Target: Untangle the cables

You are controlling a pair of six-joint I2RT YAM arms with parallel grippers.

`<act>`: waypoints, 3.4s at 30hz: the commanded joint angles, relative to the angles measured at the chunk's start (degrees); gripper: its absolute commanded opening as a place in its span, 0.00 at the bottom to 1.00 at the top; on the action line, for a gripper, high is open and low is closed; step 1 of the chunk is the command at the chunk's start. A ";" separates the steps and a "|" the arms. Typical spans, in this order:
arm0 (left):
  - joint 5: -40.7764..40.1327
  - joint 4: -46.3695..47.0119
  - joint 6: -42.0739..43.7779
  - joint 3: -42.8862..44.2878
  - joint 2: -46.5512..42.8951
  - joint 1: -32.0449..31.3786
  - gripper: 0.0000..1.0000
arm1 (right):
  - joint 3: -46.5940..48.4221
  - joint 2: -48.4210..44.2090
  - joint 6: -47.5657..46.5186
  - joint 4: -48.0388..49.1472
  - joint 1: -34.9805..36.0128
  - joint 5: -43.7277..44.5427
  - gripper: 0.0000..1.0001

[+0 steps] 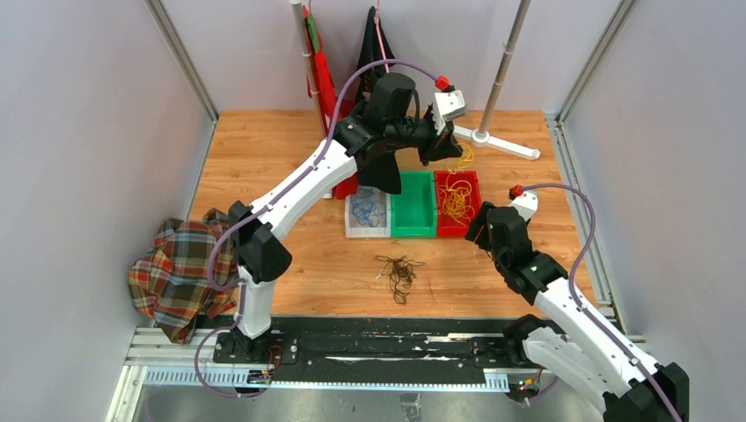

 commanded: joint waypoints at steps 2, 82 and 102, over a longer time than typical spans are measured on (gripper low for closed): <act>0.02 4.37 -1.72 1.03 2.43 -0.37 0.00 | -0.32 -2.43 1.91 -1.27 -1.45 2.22 0.62; -13.93 -9.51 31.53 -48.19 -7.50 -2.44 0.48 | 2.75 3.29 0.48 3.26 -10.43 -27.60 0.40; -18.61 -8.59 22.29 -50.41 -17.12 -2.44 0.01 | 2.78 2.76 -1.19 6.03 -9.65 -31.09 0.38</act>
